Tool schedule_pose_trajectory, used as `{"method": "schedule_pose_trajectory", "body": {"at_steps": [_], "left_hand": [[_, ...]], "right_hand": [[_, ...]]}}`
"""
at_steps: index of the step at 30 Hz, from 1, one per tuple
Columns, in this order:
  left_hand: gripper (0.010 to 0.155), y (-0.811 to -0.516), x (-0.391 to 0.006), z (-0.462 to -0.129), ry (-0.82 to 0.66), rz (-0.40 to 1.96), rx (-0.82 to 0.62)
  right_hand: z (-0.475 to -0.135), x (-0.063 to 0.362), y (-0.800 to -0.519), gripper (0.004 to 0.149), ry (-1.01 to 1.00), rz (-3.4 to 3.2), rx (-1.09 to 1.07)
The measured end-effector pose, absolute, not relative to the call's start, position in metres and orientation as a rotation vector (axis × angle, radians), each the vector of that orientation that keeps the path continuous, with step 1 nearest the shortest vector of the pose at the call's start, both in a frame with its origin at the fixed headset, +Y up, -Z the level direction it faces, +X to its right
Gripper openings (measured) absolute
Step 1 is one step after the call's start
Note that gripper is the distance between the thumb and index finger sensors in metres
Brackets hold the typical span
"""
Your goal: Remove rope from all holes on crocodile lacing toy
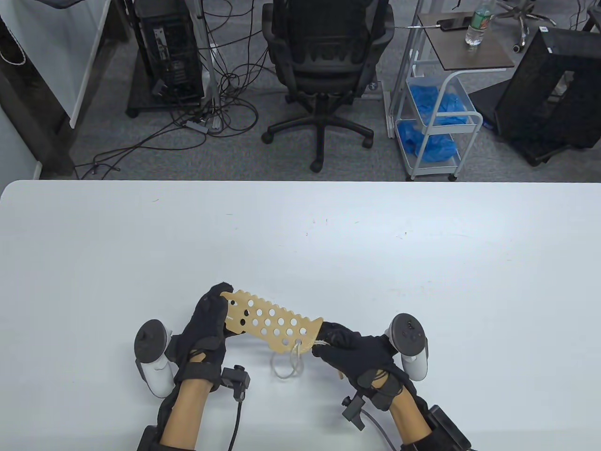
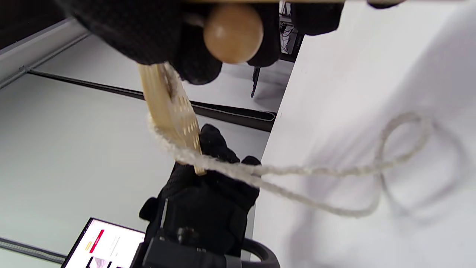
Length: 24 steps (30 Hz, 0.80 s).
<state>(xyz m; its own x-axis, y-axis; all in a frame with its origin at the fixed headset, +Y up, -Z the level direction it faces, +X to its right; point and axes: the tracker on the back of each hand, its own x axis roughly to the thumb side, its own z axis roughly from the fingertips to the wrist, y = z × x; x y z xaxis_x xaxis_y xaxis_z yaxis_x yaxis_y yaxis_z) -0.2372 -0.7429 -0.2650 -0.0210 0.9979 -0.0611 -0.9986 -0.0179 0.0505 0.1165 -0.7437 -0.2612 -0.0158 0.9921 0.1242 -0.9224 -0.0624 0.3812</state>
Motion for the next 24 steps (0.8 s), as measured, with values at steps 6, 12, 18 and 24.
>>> {"method": "schedule_pose_trajectory", "body": {"at_steps": [6,12,18,24], "left_hand": [[0.056,-0.745,-0.244,-0.266,0.124,1.59,-0.004],[0.056,-0.75,-0.255,-0.266,0.177,1.606,0.013],[0.057,-0.752,-0.264,-0.265,0.223,1.616,0.027],[0.057,-0.757,-0.274,-0.265,0.265,1.632,0.038]], "right_hand": [[-0.266,0.132,-0.747,0.037,0.172,1.526,0.309],[-0.271,0.15,-0.749,0.037,0.104,1.453,0.217],[-0.274,0.167,-0.752,0.037,0.04,1.348,0.128],[-0.276,0.185,-0.755,0.037,-0.039,1.208,0.065]]}}
